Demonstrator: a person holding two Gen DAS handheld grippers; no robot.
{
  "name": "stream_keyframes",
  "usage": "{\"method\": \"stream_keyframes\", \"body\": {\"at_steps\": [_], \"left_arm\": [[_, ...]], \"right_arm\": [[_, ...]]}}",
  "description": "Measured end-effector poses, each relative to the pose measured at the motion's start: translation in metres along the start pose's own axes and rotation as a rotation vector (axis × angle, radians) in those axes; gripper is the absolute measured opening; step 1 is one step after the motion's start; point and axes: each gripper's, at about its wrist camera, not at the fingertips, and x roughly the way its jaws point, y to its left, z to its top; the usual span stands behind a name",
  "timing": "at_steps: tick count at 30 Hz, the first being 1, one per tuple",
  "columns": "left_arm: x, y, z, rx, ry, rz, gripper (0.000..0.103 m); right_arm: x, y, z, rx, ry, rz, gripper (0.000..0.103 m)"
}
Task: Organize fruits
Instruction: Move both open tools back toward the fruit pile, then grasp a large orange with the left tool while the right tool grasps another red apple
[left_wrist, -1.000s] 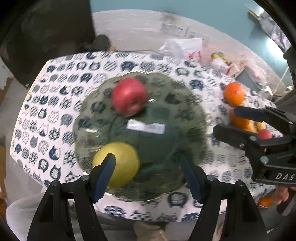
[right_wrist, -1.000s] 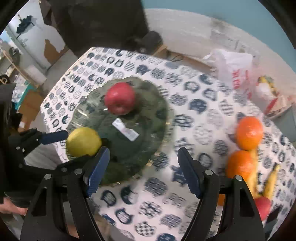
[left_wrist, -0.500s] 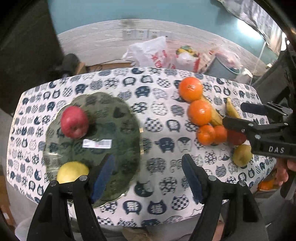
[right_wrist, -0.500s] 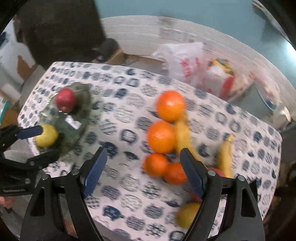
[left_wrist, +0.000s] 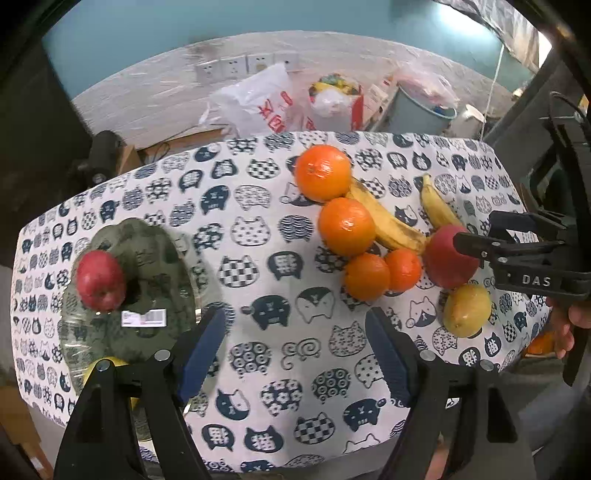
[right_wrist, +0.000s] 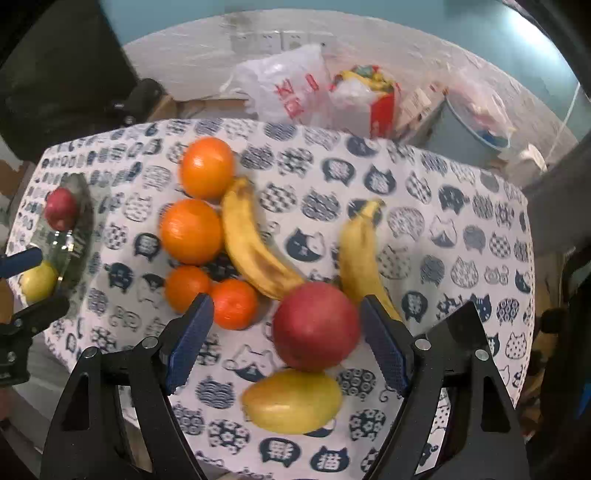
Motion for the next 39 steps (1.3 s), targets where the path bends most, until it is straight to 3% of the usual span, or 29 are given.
{"method": "stream_keyframes", "body": {"at_steps": [7, 21, 24, 39], "left_arm": [[0.019, -0.011, 0.005, 0.024, 0.043, 0.001, 0.079], [0.049, -0.006, 0.017, -0.039, 0.107, -0.027, 0.079], [0.055, -0.008, 0.021, -0.043, 0.113, -0.032, 0.079], [0.091, -0.026, 0.056, -0.087, 0.127, -0.056, 0.082]], "right_arm": [[0.027, -0.02, -0.014, 0.048, 0.053, -0.013, 0.081], [0.061, -0.015, -0.014, 0.013, 0.114, -0.035, 0.081], [0.069, -0.011, -0.016, -0.011, 0.131, -0.032, 0.075], [0.035, -0.02, -0.012, -0.009, -0.02, -0.005, 0.074]]}}
